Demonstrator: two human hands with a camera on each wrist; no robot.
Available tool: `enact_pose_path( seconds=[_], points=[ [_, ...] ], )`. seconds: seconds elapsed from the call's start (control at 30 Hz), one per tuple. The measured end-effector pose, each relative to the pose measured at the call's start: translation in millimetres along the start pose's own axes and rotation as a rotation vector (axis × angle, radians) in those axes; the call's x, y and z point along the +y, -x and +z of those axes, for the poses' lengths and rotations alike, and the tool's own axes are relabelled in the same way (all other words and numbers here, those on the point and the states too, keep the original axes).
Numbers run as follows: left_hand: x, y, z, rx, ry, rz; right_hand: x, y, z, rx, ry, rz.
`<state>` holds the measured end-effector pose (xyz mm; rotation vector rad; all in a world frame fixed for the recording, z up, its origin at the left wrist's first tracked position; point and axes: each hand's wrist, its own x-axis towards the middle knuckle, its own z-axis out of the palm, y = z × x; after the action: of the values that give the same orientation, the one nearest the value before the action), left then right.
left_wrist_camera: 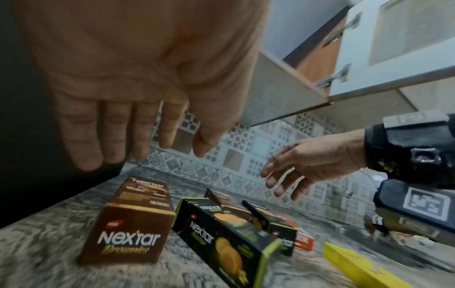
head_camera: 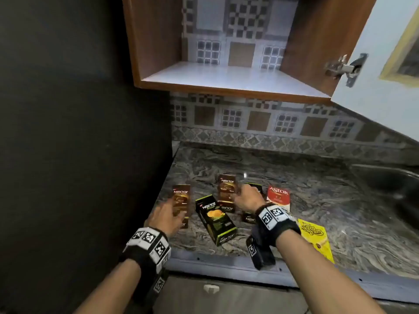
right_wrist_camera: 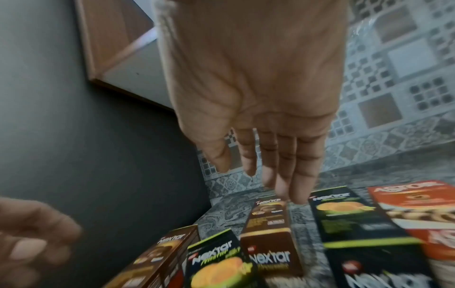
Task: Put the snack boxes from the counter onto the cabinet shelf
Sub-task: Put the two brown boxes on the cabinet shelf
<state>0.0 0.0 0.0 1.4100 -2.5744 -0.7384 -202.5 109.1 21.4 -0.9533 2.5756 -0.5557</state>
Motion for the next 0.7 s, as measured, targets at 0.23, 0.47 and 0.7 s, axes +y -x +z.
enact_pose_path(
  seconds=[0.23, 0.47, 0.7],
  points=[
    [14, -119, 39, -0.04, 0.013, -0.222, -6, -134, 22, -0.107, 0.092, 0.158],
    [19, -156, 59, -0.062, -0.046, -0.263, 0, -185, 51, -0.096, 0.149, 0.254],
    [27, -133, 36, 0.014, -0.001, -0.206, -14, -168, 26, 0.035, 0.079, 0.176]
  ],
)
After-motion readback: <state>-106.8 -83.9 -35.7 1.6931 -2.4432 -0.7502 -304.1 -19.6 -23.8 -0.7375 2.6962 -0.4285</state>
